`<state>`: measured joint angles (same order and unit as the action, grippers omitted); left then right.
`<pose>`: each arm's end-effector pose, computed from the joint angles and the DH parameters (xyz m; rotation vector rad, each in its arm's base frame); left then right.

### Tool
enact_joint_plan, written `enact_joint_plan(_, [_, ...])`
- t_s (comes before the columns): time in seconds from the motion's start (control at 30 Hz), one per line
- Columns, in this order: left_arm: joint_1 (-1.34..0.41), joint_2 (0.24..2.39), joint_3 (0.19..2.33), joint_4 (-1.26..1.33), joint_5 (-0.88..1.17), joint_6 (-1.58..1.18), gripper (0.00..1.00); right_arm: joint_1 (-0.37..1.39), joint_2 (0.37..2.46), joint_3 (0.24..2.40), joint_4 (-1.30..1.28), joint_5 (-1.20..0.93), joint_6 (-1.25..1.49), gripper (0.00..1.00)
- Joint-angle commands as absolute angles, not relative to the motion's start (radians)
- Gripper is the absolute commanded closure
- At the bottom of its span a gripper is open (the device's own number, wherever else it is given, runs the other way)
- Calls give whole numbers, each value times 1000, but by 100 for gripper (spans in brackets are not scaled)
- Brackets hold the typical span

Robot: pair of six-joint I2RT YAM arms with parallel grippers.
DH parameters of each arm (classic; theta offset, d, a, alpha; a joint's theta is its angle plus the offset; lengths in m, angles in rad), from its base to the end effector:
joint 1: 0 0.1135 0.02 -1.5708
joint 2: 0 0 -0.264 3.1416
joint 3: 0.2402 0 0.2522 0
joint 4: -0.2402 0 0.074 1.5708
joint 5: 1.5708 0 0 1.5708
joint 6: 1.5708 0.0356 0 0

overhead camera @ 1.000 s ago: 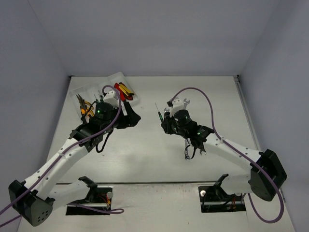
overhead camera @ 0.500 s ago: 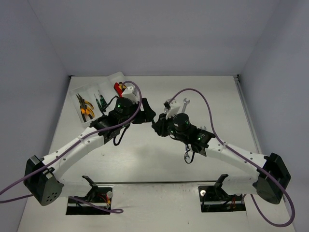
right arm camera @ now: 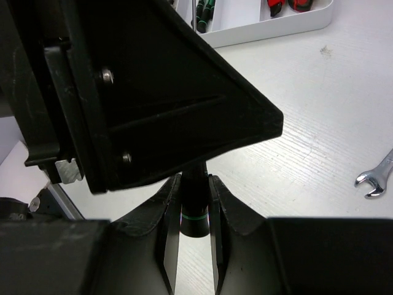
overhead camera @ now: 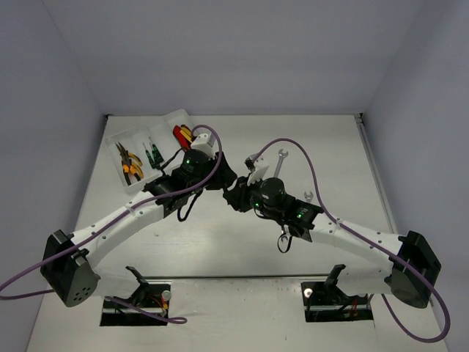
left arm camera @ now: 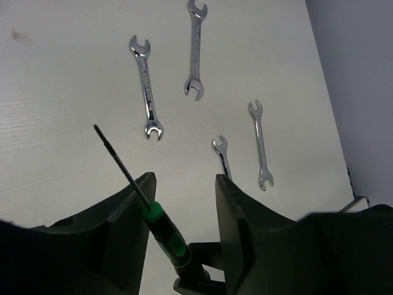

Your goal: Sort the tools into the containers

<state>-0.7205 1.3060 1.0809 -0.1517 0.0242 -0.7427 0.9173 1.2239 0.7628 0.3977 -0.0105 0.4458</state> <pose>0.2286 -0.2019 0.3318 -0.0060 2.0809 -0.9637 0.1734 0.2271 0.2996 -0.4151 1.6912 1.0367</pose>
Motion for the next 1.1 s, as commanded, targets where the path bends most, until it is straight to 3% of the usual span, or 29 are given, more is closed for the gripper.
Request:
enact_joint_plan(0.0, [-727,1272,1104,-117,10,-747,66,920,1192,765,497,46,456,94])
enact_joint_plan(0.1, [-727,1266,1106,-141,-23,-741,75,920,1195,765,497,59,456,92])
enact_joint_plan(0.2, [-727,1265,1106,-145,-38,-736,93,920,1205,772,496,73,451,90])
enact_joint_plan(0.27, [-727,1269,1109,-148,-45,-727,94,920,1212,776,497,76,446,85])
enact_joint_plan(0.37, [-717,1277,1126,-163,-57,-705,100,920,1221,782,496,72,438,61])
enact_joint_plan(0.53, [-600,1287,1173,-245,-76,-657,100,917,1205,763,467,117,423,43])
enact_joint_plan(0.83, [-150,1507,1361,-302,48,-554,100,902,1149,701,362,252,370,39])
enact_joint_plan(1.07, [13,1865,1665,-442,75,-477,96,889,1096,671,301,268,359,39])
